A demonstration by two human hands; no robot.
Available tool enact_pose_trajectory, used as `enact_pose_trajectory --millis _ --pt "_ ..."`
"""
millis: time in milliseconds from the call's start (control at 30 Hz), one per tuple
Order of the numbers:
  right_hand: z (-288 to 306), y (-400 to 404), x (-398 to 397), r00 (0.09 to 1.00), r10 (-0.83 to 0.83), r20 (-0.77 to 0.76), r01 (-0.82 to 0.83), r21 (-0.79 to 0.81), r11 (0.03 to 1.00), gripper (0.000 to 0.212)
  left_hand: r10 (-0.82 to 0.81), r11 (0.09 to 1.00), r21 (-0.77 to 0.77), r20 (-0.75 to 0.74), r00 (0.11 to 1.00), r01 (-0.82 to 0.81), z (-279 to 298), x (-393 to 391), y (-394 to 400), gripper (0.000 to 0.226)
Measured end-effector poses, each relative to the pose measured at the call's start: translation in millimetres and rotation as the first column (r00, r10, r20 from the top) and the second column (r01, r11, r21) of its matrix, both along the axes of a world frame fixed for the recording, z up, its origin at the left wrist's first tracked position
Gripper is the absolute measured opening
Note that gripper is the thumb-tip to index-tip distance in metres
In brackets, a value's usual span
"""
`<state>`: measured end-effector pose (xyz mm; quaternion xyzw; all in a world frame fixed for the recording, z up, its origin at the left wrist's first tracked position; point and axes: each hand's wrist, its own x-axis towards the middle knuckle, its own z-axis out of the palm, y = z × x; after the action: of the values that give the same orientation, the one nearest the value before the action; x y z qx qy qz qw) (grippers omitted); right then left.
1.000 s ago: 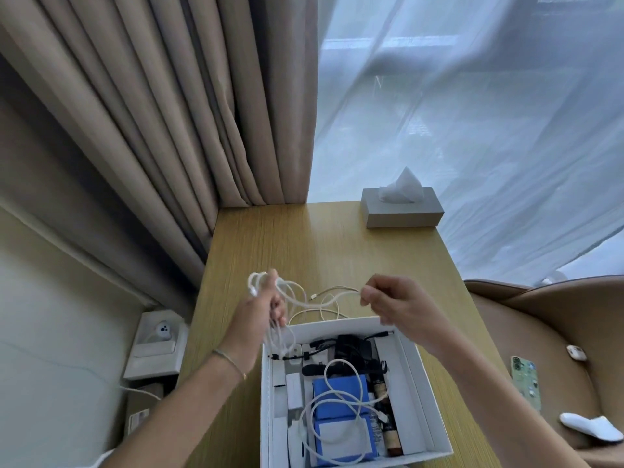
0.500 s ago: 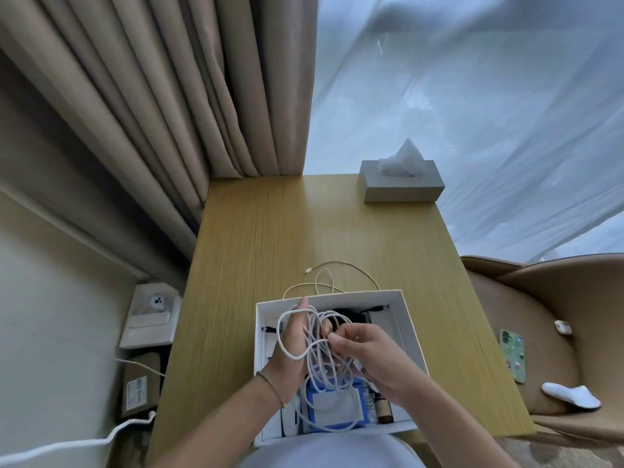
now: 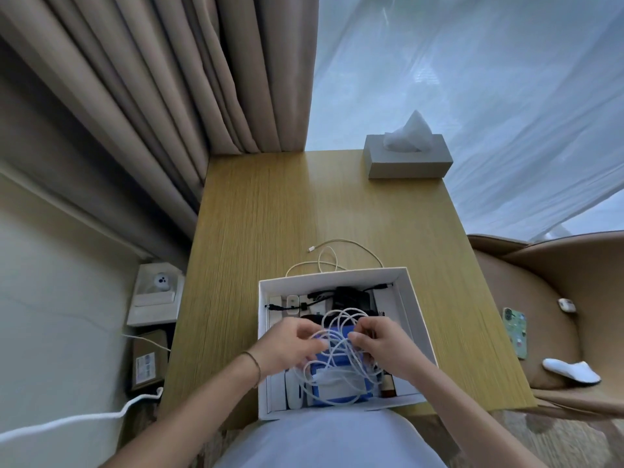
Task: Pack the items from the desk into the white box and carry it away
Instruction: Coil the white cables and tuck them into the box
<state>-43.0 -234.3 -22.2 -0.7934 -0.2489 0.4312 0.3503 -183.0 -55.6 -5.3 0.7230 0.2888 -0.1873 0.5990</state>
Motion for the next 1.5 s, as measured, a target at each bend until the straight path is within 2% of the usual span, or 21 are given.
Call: enact_pose_trajectory --millis 100,167,233,333,433,567,667,767,933,1033,1167,1267,1433,1500 --pt "-7.7 0.0 -4.5 0.983 0.134 0.122 -0.121 -0.107 0.987 0.027 -0.087 0.972 0.218 -0.028 0.996 0.091 -11.4 -5.0 -13.2 0.030" --pt "-10.4 0.2 -7.8 0.952 0.191 0.239 -0.154 -0.167 0.974 0.025 -0.106 0.946 0.305 -0.033 0.994 0.111 -16.1 -7.6 -18.9 0.027" --pt "-10.6 -2.2 -11.2 0.900 0.221 0.374 -0.155 -0.199 0.968 0.016 -0.135 0.917 0.374 -0.033 0.990 0.138 -17.8 -9.3 -22.0 0.028" --pt "-4.3 -7.4 -12.5 0.803 0.283 0.525 -0.197 -0.215 0.957 0.015 -0.197 0.814 0.561 0.016 0.980 0.155 -14.2 -10.2 -19.2 0.028" --pt "17.1 -5.7 -4.4 0.780 0.196 0.595 -0.183 -0.083 0.980 0.022 -0.202 0.738 0.674 0.168 0.965 0.038 -5.8 -7.5 -8.4 0.027" --pt "47.8 13.5 22.9 0.784 0.042 0.620 -0.106 0.066 0.992 0.036 -0.179 0.683 0.720 0.324 0.929 -0.119 9.0 12.0 16.5 0.021" --pt "60.2 38.5 51.2 0.798 -0.034 0.602 -0.056 0.130 0.990 0.024 -0.172 0.659 0.736 0.348 0.922 -0.155 20.2 38.4 37.1 0.019" --pt "62.2 66.6 81.3 0.814 -0.055 0.578 -0.013 0.114 0.993 0.015 -0.164 0.663 0.733 0.342 0.925 -0.153 27.2 70.7 56.8 0.019" --pt "46.6 103.4 129.9 0.887 0.040 0.461 -0.014 -0.059 0.998 0.020 -0.184 0.639 0.769 0.175 0.967 -0.018 14.7 123.8 85.1 0.021" --pt "35.0 117.5 151.7 0.889 0.103 0.447 -0.048 -0.132 0.990 0.020 -0.210 0.602 0.791 0.029 0.977 0.106 -7.0 154.6 96.3 0.024" --pt "13.5 132.3 175.8 0.883 0.192 0.428 -0.105 -0.219 0.970 0.023 -0.227 0.576 0.770 -0.170 0.959 0.273 -47.8 190.8 100.9 0.037" --pt "9.7 136.7 172.3 0.895 0.210 0.395 -0.127 -0.227 0.966 0.025 -0.242 0.538 0.763 -0.267 0.933 0.358 -60.8 196.0 100.5 0.041" --pt "-6.0 140.1 182.9 0.908 0.222 0.356 -0.140 -0.242 0.960 0.023 -0.300 0.402 0.770 -0.400 0.866 0.495 -79.9 215.0 97.6 0.045" --pt "-8.1 138.9 184.4 0.914 0.217 0.342 -0.142 -0.231 0.962 0.023 -0.347 0.328 0.769 -0.442 0.827 0.549 -80.6 218.8 93.9 0.038"
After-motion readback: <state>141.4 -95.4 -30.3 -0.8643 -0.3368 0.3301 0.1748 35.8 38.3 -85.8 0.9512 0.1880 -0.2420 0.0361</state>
